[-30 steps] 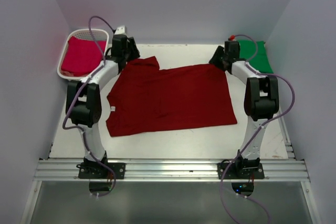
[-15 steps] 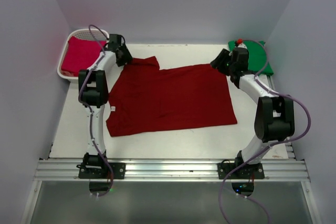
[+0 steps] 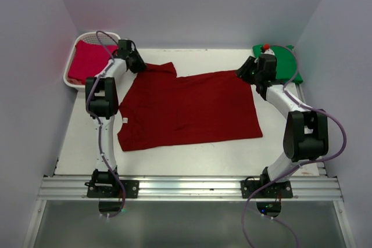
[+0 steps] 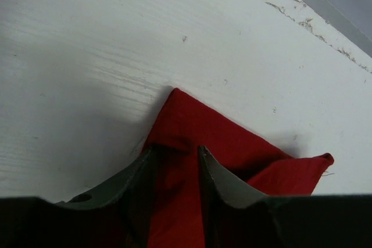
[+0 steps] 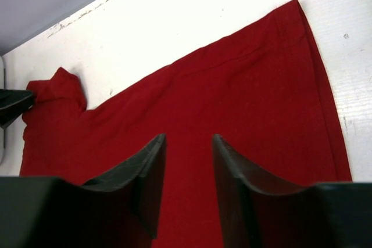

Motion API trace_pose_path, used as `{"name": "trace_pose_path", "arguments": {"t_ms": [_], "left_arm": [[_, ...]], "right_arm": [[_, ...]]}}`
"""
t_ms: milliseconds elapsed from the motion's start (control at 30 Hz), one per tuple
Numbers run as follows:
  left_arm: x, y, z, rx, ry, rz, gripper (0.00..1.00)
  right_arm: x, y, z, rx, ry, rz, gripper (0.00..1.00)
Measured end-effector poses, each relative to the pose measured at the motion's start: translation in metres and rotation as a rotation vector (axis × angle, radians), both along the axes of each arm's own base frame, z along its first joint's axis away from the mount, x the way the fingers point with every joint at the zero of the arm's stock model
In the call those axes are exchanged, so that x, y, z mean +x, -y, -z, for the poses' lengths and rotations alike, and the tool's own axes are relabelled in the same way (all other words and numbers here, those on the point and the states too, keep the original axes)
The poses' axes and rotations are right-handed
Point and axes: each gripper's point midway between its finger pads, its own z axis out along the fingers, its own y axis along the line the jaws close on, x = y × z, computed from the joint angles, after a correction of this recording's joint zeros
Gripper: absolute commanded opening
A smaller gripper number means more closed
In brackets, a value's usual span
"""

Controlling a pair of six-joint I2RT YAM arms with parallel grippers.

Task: Fold and stack the t-shirts
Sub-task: Fold the tshirt

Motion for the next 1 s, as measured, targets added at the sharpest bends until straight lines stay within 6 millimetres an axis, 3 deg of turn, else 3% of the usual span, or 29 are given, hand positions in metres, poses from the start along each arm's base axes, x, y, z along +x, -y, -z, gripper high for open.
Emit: {"name": "trace_pose_path", "arguments": {"t_ms": [267, 400, 700, 1000], "left_arm": [[0.003, -0.008, 0.006, -0.028, 0.021, -0.013, 0.10], [0.003, -0.009, 0.007, -0.028, 0.021, -0.014, 0.08], [0.003, -0.008, 0.002, -0.019, 0.058, -0.011, 0.36], [-0.001, -0.020, 0.000, 0.032, 0.062, -0.048, 0.37]], "right_arm": [[0.000, 0.000, 0.000, -0.007, 0.001, -0.004, 0.18], [0.000, 0.000, 0.000, -0.008, 0.001, -0.004, 0.16], [-0.001, 0.001, 0.001, -0.013, -0.002, -0.007, 0.22], [-0.001, 0.001, 0.002, -0.017, -0.006, -0.009, 0.22]]}}
